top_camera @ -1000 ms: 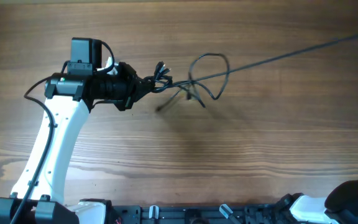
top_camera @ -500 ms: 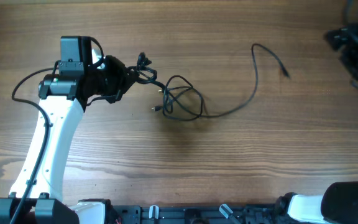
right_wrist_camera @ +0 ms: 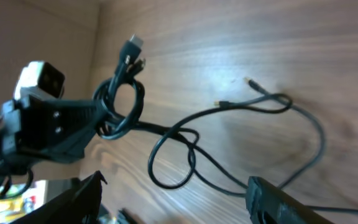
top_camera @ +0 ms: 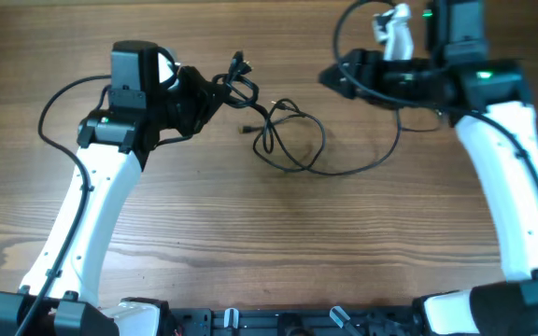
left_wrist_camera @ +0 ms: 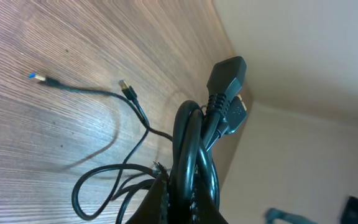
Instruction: Untangle cables
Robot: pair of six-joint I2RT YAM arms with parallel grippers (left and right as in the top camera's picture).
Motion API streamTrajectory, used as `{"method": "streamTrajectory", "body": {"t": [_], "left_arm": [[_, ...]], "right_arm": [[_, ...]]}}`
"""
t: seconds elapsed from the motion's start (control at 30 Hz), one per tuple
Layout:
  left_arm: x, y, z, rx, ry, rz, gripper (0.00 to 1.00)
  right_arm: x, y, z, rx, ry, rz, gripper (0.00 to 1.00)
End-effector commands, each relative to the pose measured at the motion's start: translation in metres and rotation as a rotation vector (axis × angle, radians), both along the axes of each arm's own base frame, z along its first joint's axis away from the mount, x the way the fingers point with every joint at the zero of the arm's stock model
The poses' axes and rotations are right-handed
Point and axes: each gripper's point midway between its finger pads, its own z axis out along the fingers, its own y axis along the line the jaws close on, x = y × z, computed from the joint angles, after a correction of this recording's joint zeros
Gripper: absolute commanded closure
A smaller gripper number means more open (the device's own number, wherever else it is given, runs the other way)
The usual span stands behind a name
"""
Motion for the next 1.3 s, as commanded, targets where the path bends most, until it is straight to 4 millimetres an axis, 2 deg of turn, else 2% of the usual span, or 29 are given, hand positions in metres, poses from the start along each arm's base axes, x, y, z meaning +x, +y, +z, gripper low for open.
{"method": "streamTrajectory", "body": {"t": [0.0,0.13,0.3,0.4,0.47,0.5,0.53,0.57,0.6,0.73,0.8,0.83,0.93,1.03,1.17,1.23,1.27], "left_arm": [[0.002,0.007,0.003,-0.022,0.013,0.037,0.96],[0.003,0.008,0.003,-0.019,0.012,0.041,0.96],[0.003,0.008,0.002,-0.016,0.016,0.044,0.96],[0.003,0.008,0.002,-0.016,0.016,0.044,0.96],[0.002,0.008,0.002,-0.016,0.017,0.044,0.96],[0.002,0.008,0.002,-0.016,0.018,0.044,0.96],[0.002,0.008,0.002,-0.016,0.018,0.044,0.96],[0.002,0.009,0.002,-0.016,0.019,0.046,0.96],[0.003,0.011,0.002,-0.016,0.019,0.051,0.96],[0.008,0.027,0.002,-0.016,0.018,0.092,0.96],[0.011,0.041,0.004,-0.023,0.009,0.106,0.96],[0.011,0.044,0.005,-0.025,0.001,0.103,0.96],[0.01,0.061,0.009,-0.014,-0.024,0.106,0.96],[0.005,0.075,0.007,-0.003,-0.005,0.134,0.96],[-0.001,0.088,-0.005,0.039,0.042,0.168,0.96],[-0.002,0.088,-0.007,0.052,0.045,0.162,0.96],[-0.002,0.088,-0.007,0.053,0.047,0.161,0.96]], "right_arm": [[0.009,0.029,-0.05,0.028,0.184,-0.031,0.24],[0.018,0.067,-0.084,0.081,0.283,-0.01,0.21],[0.029,0.098,-0.11,0.129,0.35,-0.019,0.21],[0.035,0.107,-0.124,0.136,0.353,-0.018,0.34],[0.035,0.106,-0.135,0.109,0.352,-0.005,0.59],[0.034,0.099,-0.144,0.064,0.355,-0.018,0.63],[0.033,0.09,-0.155,0.004,0.363,-0.045,0.71],[0.031,0.078,-0.164,-0.065,0.362,-0.065,0.86],[0.027,0.062,-0.174,-0.141,0.367,-0.072,0.96],[0.017,0.005,-0.193,-0.308,0.413,-0.084,0.96],[0.015,-0.048,-0.201,-0.397,0.447,-0.117,0.96],[0.016,-0.064,-0.202,-0.41,0.457,-0.135,0.96],[0.021,-0.127,-0.201,-0.402,0.492,-0.225,0.96],[0.03,-0.187,-0.181,-0.291,0.445,-0.308,0.96],[0.039,-0.234,-0.127,-0.089,0.307,-0.426,0.96],[0.034,-0.259,-0.102,-0.066,0.243,-0.491,0.96],[0.028,-0.265,-0.093,-0.069,0.231,-0.508,0.96]]}}
